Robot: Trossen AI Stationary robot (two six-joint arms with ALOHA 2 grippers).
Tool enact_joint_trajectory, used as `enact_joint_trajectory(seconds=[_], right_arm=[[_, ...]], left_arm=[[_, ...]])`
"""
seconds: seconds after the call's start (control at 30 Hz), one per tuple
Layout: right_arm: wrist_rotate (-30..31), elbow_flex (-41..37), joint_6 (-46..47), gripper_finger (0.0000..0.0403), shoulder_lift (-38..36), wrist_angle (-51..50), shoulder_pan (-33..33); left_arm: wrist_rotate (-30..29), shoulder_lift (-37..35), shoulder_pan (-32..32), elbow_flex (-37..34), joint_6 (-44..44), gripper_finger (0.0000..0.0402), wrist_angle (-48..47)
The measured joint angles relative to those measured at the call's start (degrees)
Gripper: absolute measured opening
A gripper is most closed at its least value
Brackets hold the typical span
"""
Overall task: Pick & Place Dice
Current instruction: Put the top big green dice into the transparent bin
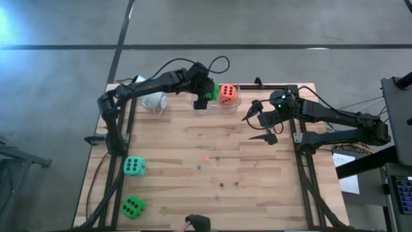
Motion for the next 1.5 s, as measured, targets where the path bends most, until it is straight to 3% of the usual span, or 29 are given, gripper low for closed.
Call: enact_joint_trajectory(seconds=[1.2,1.5], right_arm=[[-0.01,0.00,0.00,0.0400,0.00,0.00,0.02],[-0.02,0.00,0.00,0.0400,0.00,0.00,0.01]], left_arm=[[1.30,11.32,4.02,0.00,-1.68,0.0366,4.65],[1.33,11.32,4.02,0.00,0.74,0.0395,4.82]])
